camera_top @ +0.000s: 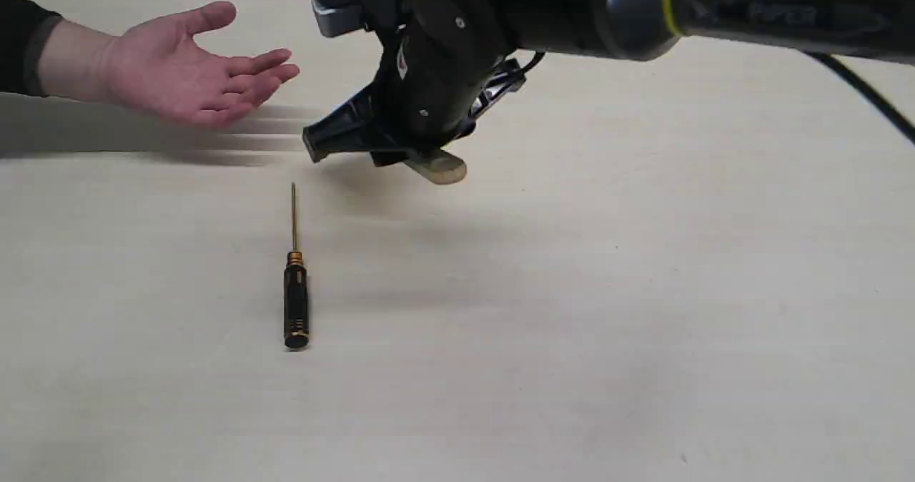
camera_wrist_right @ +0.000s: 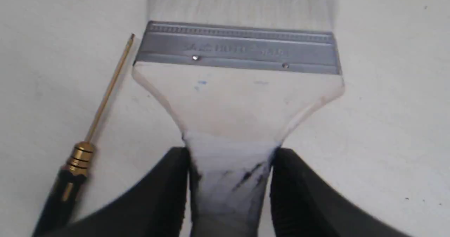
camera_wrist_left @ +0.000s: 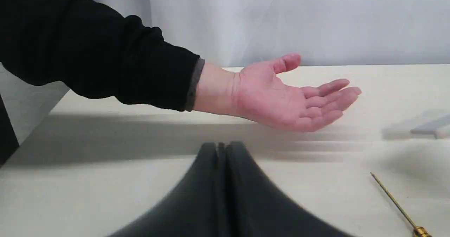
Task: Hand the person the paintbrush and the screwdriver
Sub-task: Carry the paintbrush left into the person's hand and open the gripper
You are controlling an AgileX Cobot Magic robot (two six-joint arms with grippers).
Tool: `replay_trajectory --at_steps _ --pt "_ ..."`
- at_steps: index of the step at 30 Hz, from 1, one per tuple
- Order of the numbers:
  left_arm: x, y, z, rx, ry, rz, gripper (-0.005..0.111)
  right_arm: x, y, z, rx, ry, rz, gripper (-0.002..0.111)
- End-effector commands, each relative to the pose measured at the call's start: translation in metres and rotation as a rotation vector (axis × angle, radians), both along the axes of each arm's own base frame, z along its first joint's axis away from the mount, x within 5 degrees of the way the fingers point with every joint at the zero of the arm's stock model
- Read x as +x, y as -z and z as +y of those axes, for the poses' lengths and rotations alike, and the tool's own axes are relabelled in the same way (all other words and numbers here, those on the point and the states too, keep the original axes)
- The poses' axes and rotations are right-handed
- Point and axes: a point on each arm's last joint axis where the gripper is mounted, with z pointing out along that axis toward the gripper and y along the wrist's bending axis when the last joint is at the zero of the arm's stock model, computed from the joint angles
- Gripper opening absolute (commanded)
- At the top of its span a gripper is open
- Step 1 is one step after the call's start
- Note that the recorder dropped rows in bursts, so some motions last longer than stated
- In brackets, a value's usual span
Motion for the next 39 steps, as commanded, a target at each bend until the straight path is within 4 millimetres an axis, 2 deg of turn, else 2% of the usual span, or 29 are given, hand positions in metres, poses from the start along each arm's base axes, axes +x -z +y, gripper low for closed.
replay_trajectory --at_steps 1,6,10,13,19,22,27,35,37,39 --pt "0.0 0.0 -0.001 -0.006 0.009 -0.006 0.0 -0.005 -0.028 -0.002 0.052 -0.026 -0.05 0.005" --pt "0.0 0.0 -0.001 -0.002 0.008 -0.007 0.0 -0.01 -0.06 0.008 0.256 -0.096 -0.131 0.005" --pt "0.0 0.0 -0.001 -0.002 0.008 -0.007 0.0 -0.007 -0.073 0.019 0.389 -0.175 -0.234 0.005" --pt "0.0 0.0 -0.001 -0.002 0.008 -0.007 0.0 -0.001 -0.072 0.025 0.452 -0.179 -0.3 0.005" --pt "0.0 0.0 -0.001 -0.002 0.008 -0.007 0.0 0.016 -0.042 0.034 0.44 -0.159 -0.363 0.005" --pt "0.0 0.0 -0.001 -0.002 0.008 -0.007 0.0 0.021 -0.018 0.041 0.391 -0.189 -0.357 0.005" --pt "0.0 0.0 -0.001 -0.002 0.008 -0.007 0.0 0.026 0.008 0.061 0.359 -0.236 -0.322 0.007" --pt "0.0 0.0 -0.001 -0.006 0.009 -0.006 0.0 0.032 0.024 0.078 0.342 -0.276 -0.24 0.044" --pt "0.0 0.0 -0.001 -0.006 0.009 -0.006 0.0 0.031 0.024 0.078 0.339 -0.278 -0.233 0.05" --pt "0.0 0.0 -0.001 -0.006 0.009 -0.006 0.0 0.03 0.026 0.078 0.333 -0.283 -0.211 0.051"
